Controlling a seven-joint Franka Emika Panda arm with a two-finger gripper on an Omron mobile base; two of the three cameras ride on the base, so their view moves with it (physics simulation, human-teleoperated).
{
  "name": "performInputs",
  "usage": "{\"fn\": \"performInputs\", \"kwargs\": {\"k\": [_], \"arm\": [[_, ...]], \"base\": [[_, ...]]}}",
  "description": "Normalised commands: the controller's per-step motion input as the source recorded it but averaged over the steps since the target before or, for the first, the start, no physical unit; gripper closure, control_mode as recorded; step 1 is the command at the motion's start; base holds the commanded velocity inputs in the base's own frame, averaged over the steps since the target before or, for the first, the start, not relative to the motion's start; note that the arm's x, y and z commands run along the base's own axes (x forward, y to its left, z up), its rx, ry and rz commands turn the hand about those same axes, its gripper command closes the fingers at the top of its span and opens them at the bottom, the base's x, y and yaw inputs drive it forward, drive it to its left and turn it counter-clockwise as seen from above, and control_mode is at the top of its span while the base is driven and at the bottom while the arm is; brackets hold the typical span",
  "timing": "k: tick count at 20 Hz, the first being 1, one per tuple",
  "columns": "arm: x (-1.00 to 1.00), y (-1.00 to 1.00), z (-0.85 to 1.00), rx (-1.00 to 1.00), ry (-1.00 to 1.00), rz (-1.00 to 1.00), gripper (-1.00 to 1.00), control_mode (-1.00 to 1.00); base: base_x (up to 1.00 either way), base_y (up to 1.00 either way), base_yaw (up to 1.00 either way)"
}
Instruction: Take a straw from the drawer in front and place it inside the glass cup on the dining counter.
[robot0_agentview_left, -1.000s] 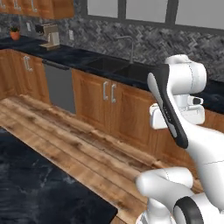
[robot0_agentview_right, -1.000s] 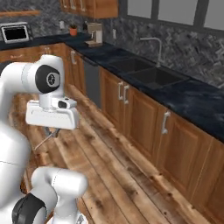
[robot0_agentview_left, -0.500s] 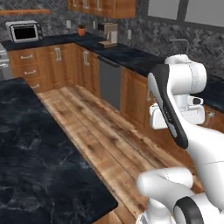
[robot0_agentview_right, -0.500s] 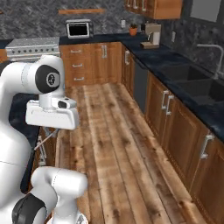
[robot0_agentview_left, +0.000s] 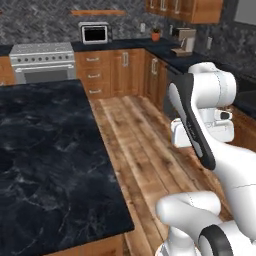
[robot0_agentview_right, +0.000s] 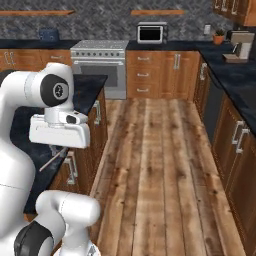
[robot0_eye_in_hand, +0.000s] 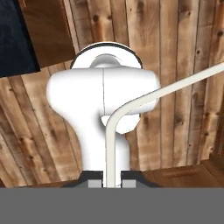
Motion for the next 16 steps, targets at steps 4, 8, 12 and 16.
{"fn": "performInputs", "kwargs": {"k": [4,8,12,16], "arm": [[0.00,0.00,0.00,0.00,0.00,0.00,1.00,1.00],[0.00,0.00,0.00,0.00,0.00,0.00,1.00,1.00],[0.00,0.00,0.00,0.00,0.00,0.00,1.00,1.00],[0.00,0.00,0.00,0.00,0.00,0.00,1.00,1.00]], "base": [[0.00,0.00,0.57],[0.00,0.00,0.57],[0.00,0.00,0.55],[0.00,0.00,0.45]]}}
